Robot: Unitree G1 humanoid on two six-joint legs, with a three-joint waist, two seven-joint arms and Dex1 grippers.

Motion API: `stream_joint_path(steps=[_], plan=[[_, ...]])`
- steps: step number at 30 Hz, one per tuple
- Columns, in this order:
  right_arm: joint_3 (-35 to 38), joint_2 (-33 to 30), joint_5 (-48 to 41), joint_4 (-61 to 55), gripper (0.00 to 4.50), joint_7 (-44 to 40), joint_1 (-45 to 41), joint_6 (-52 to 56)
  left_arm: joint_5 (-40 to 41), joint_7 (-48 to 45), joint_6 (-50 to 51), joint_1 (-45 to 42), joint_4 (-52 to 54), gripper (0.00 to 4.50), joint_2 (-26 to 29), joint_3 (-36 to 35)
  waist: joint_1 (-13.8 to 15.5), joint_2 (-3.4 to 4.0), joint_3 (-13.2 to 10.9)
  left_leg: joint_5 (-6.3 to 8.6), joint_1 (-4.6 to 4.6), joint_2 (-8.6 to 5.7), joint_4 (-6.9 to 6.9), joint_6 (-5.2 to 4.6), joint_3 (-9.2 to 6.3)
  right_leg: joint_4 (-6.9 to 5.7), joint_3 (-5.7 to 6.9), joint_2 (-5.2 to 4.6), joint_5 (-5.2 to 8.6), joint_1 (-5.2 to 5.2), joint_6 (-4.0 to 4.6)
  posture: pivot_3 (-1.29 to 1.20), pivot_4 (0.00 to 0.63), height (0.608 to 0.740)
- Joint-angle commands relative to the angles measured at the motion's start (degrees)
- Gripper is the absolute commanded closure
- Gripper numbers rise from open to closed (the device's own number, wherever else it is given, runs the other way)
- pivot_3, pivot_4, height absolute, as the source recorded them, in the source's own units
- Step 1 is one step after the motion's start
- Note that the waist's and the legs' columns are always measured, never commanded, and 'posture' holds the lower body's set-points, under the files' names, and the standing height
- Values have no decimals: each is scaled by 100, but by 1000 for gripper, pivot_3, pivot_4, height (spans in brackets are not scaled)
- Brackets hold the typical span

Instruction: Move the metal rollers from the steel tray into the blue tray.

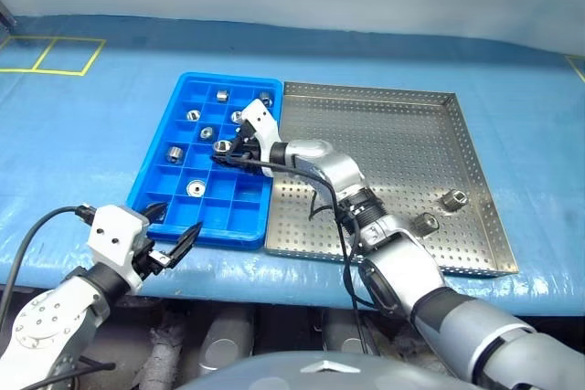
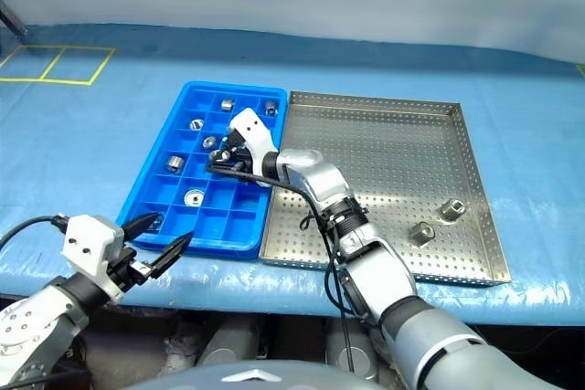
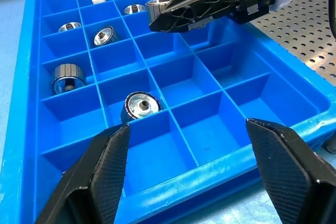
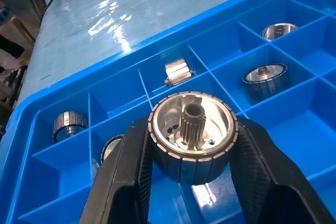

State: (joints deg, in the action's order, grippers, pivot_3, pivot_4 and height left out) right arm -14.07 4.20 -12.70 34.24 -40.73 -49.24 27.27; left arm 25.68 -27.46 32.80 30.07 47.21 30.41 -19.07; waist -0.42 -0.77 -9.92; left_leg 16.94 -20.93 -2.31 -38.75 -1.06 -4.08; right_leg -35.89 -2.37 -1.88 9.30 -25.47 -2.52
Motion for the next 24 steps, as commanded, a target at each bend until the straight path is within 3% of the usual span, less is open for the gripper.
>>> stream_joint_path(steps=[1, 5, 13, 19, 24], plan=[[153, 92, 15, 56, 1792, -14, -199, -221, -14, 28, -140, 4, 247, 641, -25, -49, 0, 0, 0, -1, 0, 0, 4, 2, -2, 0, 1, 1, 0, 0, 0, 192, 150, 740], [191, 120, 126, 6, 508, 87, -161, -433, -16, 19, -139, -27, 243, 641, -20, -47, -1, 0, 0, -6, 1, 1, 19, 11, -12, 0, 7, 2, 4, -3, 6, 186, 150, 740], [534, -262, 15, -1376, 508, 355, 372, -332, 80, -63, -143, -392, 204, 641, 5, 130, 32, -2, 1, -20, 8, 1, 63, 33, -36, 3, 28, 1, 13, -7, 21, 145, 150, 740], [676, -1759, 130, -3551, 508, 299, 1626, 304, 104, -270, -115, -1477, -191, 641, 89, 872, 140, -2, 4, -21, 4, -9, 61, 31, -44, 10, 51, -21, 14, 4, 21, 53, 150, 740], [1225, -2841, 85, -4970, 508, 543, 2600, 945, 0, -612, -149, -2494, -848, 641, 126, 1592, -30, 0, 3, -20, 2, -6, 56, 28, -35, 9, 51, -21, 14, 4, 18, -70, 150, 740]])
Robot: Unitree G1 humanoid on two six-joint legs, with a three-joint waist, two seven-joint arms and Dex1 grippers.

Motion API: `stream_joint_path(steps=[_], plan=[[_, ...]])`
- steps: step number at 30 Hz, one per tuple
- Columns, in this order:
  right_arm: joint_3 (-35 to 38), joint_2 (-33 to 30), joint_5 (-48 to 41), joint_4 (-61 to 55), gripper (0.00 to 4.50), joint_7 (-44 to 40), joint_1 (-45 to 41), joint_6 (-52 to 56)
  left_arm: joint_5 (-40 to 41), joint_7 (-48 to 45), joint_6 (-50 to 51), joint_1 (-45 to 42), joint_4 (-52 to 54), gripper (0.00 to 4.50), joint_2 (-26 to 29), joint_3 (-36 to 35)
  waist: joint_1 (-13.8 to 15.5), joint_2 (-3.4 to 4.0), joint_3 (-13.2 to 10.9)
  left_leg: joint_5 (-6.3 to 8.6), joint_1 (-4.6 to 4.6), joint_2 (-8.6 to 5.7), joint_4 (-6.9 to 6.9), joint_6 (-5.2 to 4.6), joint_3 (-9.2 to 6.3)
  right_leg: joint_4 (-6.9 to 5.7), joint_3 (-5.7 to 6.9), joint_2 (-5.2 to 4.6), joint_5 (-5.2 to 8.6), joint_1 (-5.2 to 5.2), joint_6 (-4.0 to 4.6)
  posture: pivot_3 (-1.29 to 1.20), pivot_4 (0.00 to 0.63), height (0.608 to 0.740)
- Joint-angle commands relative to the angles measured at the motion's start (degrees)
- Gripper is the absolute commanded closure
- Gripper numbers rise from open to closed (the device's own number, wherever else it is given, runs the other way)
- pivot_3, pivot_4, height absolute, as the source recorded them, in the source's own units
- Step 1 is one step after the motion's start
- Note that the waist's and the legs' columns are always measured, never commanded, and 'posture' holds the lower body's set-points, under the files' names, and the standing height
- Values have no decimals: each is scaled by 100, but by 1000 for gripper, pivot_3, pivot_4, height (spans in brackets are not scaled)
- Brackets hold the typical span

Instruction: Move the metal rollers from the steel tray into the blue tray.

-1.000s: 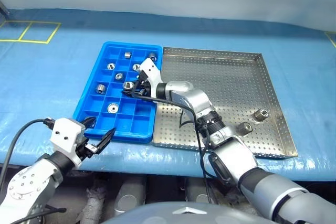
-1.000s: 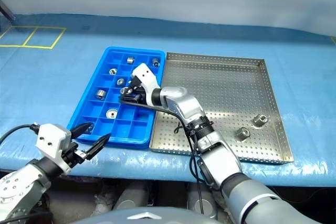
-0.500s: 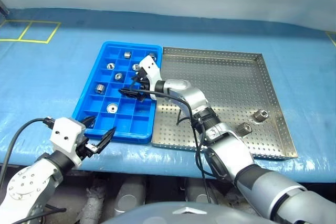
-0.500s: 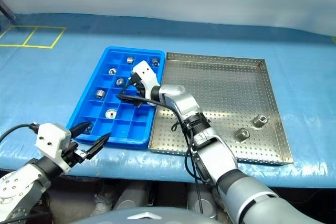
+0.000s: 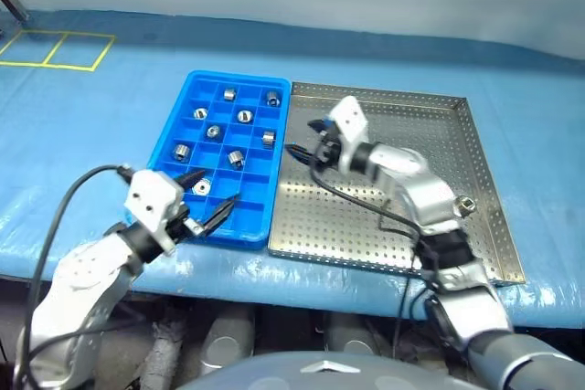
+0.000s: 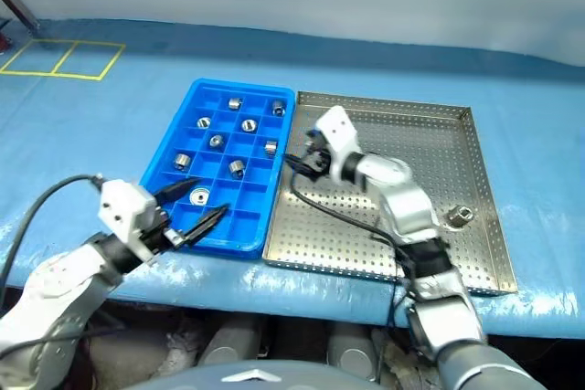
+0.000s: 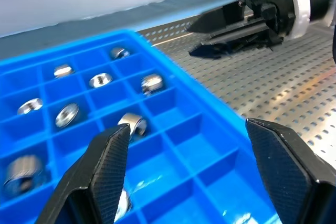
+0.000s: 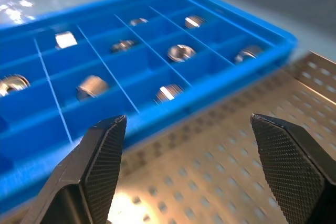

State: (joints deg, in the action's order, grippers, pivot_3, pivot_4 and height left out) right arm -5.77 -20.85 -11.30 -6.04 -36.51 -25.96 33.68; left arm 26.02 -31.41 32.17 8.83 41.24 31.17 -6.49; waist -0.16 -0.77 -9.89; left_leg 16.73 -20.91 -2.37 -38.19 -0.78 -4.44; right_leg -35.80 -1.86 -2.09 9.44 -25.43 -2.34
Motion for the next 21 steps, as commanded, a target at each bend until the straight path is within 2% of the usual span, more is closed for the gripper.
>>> stream_joint_path(steps=[1, 4, 8, 11, 21], plan=[[538, -542, -55, -1229, 508, 164, 500, 450, -85, -312, -112, -575, -417, 641, 66, 490, -101, 2, 1, 0, 1, 2, 0, 0, 1, -2, 0, 2, 0, 0, 0, -106, 150, 740], [980, -981, -30, -1814, 508, 379, 1085, 812, -180, -596, -209, -1081, -841, 641, 97, 853, -254, 2, 1, 0, 2, 6, 1, 0, 14, -2, 0, 10, 1, 1, -1, -158, 150, 740], [1313, -1272, 10, -2239, 508, 607, 1572, 1123, -236, -900, -339, -1543, -1235, 641, 63, 1174, -476, 1, 1, 3, 11, 9, -2, -6, 30, -5, -29, 16, 0, 2, -12, -222, 150, 740], [1454, -1434, -26, -2568, 508, 663, 1981, 1325, -331, -1162, -459, -1956, -1593, 641, -56, 1534, -540, 1, 1, 3, 15, 10, -10, -13, 64, -5, -53, 26, 8, 6, -47, -249, 150, 740], [1838, -1077, 100, -2288, 508, 1549, 2263, 1723, -567, -1537, -762, -2544, -2267, 641, -539, 2187, -962, -1, 0, 36, 14, 26, -100, -68, 138, -4, -149, 57, -19, 18, -97, -286, 150, 740]])
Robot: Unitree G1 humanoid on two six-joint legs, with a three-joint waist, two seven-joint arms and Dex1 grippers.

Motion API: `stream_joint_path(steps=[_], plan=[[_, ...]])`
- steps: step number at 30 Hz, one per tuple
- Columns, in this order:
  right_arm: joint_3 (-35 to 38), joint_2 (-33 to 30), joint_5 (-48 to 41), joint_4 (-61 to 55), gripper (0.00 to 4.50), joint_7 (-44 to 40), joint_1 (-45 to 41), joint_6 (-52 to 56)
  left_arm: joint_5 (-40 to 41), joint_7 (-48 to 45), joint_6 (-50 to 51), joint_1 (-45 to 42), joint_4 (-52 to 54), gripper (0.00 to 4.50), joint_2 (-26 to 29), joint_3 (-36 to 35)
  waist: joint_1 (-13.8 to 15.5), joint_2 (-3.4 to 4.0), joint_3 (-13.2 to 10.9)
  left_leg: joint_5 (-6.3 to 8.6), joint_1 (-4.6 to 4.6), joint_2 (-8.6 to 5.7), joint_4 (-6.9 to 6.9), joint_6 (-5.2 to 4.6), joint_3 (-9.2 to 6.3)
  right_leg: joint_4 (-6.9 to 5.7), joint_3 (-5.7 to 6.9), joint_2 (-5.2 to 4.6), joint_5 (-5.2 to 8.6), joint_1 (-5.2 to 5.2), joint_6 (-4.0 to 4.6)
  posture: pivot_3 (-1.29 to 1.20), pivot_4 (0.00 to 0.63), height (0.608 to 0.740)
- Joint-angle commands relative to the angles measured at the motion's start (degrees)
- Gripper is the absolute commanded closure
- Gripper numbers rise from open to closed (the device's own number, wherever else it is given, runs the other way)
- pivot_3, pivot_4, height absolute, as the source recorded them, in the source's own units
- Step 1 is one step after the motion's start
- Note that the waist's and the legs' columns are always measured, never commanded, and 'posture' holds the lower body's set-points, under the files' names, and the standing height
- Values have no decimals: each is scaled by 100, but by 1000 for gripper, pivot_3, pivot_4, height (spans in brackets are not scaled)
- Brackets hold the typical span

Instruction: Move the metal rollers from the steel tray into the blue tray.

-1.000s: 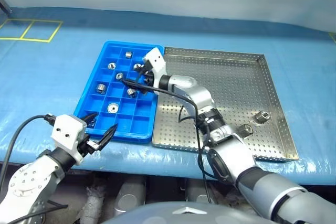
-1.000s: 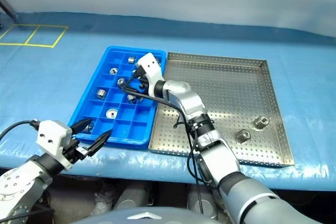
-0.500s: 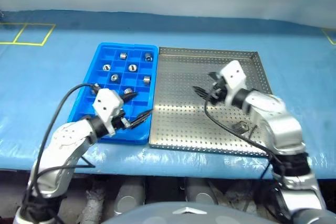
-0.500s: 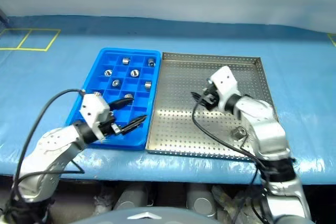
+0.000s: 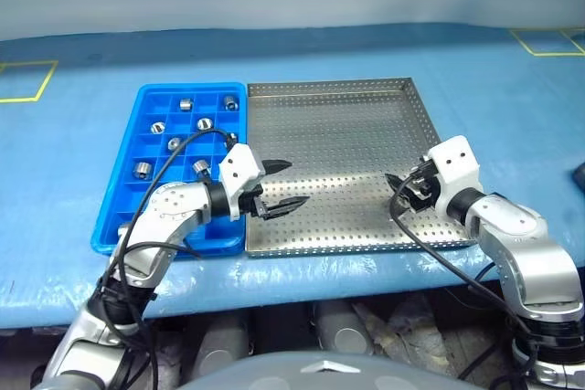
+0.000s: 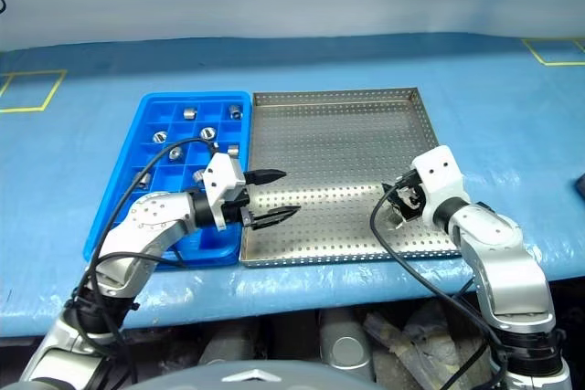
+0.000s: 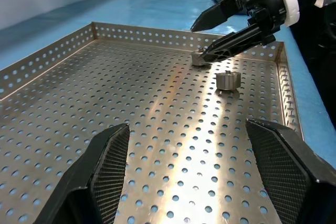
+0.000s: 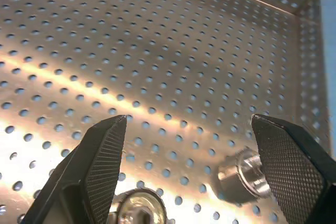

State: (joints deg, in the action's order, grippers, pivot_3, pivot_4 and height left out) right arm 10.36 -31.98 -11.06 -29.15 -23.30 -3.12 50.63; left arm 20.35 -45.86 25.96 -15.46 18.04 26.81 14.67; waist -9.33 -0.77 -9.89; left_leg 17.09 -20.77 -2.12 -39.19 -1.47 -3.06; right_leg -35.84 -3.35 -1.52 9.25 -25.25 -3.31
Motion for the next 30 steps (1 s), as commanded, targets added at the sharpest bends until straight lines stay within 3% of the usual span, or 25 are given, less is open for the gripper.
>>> stream_joint_path(steps=[1, 14, 30], plan=[[244, 55, 77, 52, 508, 270, -28, 44, -10, -111, -149, -126, 55, 641, -136, 104, -84, 0, 0, 3, 1, 0, -3, -5, 9, 1, -13, 1, -1, 0, -1, -286, 150, 740], [315, 225, -895, -441, 508, -121, 153, 447, -122, -125, -161, -99, 77, 641, -250, 243, -266, 0, 0, 14, 7, -2, -7, -29, 47, 5, -61, 8, -22, -7, -42, -267, 150, 740], [98, 222, -993, 295, 508, -111, 205, 431, -189, -94, -182, -73, 110, 641, -251, 216, -247, 0, 0, 16, 6, -3, -7, -33, 57, 5, -71, 7, -25, -12, -48, -246, 150, 740]])
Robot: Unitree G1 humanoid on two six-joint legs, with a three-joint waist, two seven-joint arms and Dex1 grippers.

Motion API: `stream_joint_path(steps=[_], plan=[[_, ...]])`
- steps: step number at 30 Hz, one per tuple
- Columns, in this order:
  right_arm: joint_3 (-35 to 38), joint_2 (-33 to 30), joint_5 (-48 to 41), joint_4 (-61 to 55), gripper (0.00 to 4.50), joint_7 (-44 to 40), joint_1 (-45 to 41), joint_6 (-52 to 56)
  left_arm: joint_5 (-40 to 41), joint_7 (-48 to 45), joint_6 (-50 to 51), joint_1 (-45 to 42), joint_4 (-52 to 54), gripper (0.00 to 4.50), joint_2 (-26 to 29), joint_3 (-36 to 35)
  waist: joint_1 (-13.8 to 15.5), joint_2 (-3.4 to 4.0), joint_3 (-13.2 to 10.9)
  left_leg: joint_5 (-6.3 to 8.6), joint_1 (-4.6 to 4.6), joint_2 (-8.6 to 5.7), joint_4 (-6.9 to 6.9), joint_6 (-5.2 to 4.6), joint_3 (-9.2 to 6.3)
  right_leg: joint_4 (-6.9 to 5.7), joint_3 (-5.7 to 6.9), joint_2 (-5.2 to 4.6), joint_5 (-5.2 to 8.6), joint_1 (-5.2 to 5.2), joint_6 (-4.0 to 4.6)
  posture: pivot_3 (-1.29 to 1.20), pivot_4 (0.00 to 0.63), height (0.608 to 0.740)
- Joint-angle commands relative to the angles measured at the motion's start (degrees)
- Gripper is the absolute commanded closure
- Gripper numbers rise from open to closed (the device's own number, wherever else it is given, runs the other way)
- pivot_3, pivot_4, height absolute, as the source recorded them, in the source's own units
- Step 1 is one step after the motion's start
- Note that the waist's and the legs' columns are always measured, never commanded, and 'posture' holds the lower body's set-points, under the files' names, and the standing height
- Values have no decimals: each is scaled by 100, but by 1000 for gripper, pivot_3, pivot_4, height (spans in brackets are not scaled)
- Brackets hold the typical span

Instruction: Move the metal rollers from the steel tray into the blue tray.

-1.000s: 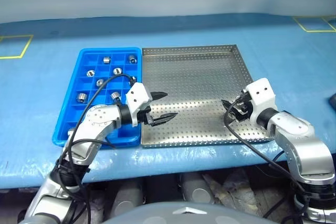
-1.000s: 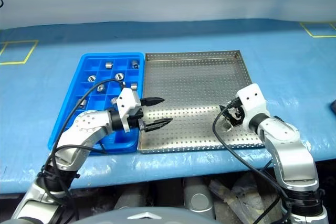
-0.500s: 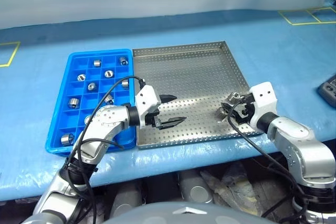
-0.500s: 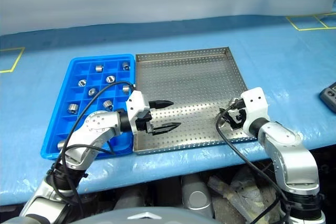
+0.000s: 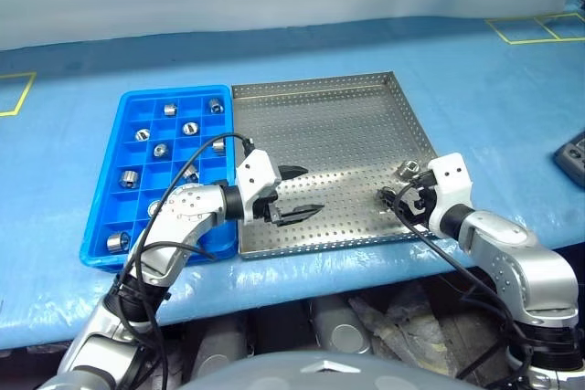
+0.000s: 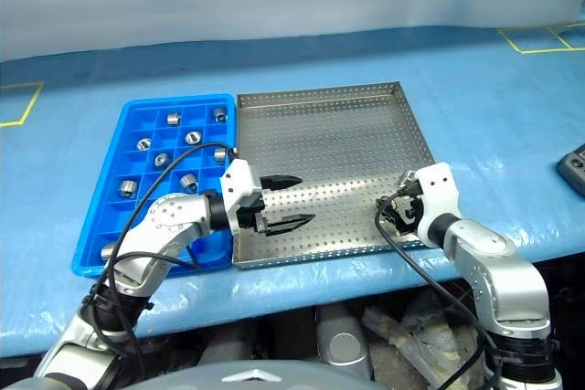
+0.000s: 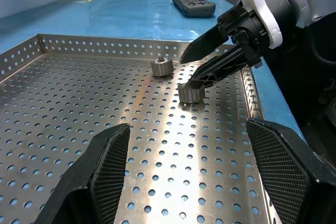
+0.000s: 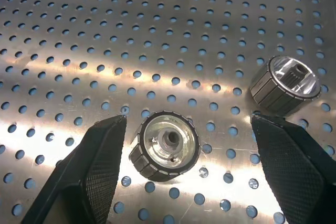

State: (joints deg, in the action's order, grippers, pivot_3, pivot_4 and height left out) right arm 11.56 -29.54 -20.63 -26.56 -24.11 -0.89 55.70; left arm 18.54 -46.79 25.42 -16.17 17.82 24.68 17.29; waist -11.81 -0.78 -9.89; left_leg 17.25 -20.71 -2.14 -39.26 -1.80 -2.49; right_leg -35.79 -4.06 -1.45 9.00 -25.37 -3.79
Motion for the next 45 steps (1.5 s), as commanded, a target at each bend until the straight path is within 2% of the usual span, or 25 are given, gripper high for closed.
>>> stream_joint_path(steps=[1, 8, 11, 16, 17, 26, 32, 34, 37, 41, 45], plan=[[-29, -17, -30, 95, 508, -27, -25, -100, -8, 6, -129, 2, 137, 641, -38, -50, 3, 0, 0, 0, 0, 0, 0, 0, 0, 0, 0, 0, 0, 0, -1, -246, 150, 740], [-119, 27, -70, 503, 508, -63, -107, -169, -36, 65, -150, 35, 160, 641, -28, -67, 7, 0, 0, 1, 0, 0, 0, -2, 4, 1, -3, 0, -2, -1, -3, -241, 150, 740], [-137, 43, -50, 681, 1035, -73, -138, -260, -55, 77, -154, 38, 163, 641, -21, -76, 17, 0, 0, 1, 0, 0, -1, -2, 5, 1, -4, 0, -2, 0, -4, -236, 150, 740], [-135, 61, -82, 707, 2694, -113, -175, -345, -57, 88, -145, 55, 179, 641, -4, -94, 39, 0, 0, 2, -1, 0, -1, -4, 4, 2, -4, 0, -3, 0, -5, -233, 150, 740], [-137, 59, -82, 710, 2771, -116, -182, -353, -58, 90, -145, 56, 179, 641, -1, -96, 44, 0, 0, 3, -1, 0, -1, -5, 5, 3, -4, -1, -3, 0, -5, -233, 150, 740], [-276, 51, -99, 440, 2771, -200, -304, -571, -60, 150, -70, 113, 253, 641, 78, -146, 47, 0, 0, 3, -1, 0, -1, -5, 7, 3, -6, -1, -4, -1, -7, -219, 150, 740], [-740, 271, -319, 98, 2771, -391, -875, -654, -25, 398, 137, 677, 711, 641, 576, -718, -1, -1, -1, 3, 5, 13, 0, -5, 22, -1, -12, 6, -6, -7, -10, -168, 150, 740], [-871, 335, -323, 119, 2771, -433, -1023, -723, -6, 486, 185, 850, 869, 641, 673, -868, 68, -3, -2, 3, 7, 17, 0, -4, 22, -2, -9, 9, -6, -7, -9, -150, 150, 740], [-1354, 526, -238, 347, 2771, -737, -1410, -1264, -12, 722, 332, 1429, 1359, 641, 931, -1357, 152, -6, -3, 4, 5, 17, 2, -6, 24, 2, -9, 6, -6, -12, -9, -93, 150, 740], [-1871, 784, -252, 798, 2771, -1077, -1941, -1433, 43, 1041, 489, 2173, 1982, 641, 1088, -2111, 310, -10, -6, 9, 2, 21, 4, -9, 26, 4, -2, 1, -5, -19, -4, -14, 150, 740], [-2230, 991, -212, 1190, 2771, -1326, -2331, -1585, 97, 1358, 580, 2670, 2439, 641, 1007, -2709, 673, -12, -6, 10, 0, 20, 5, -7, 15, 4, 14, -8, -11, -18, 19, 41, 150, 740]])
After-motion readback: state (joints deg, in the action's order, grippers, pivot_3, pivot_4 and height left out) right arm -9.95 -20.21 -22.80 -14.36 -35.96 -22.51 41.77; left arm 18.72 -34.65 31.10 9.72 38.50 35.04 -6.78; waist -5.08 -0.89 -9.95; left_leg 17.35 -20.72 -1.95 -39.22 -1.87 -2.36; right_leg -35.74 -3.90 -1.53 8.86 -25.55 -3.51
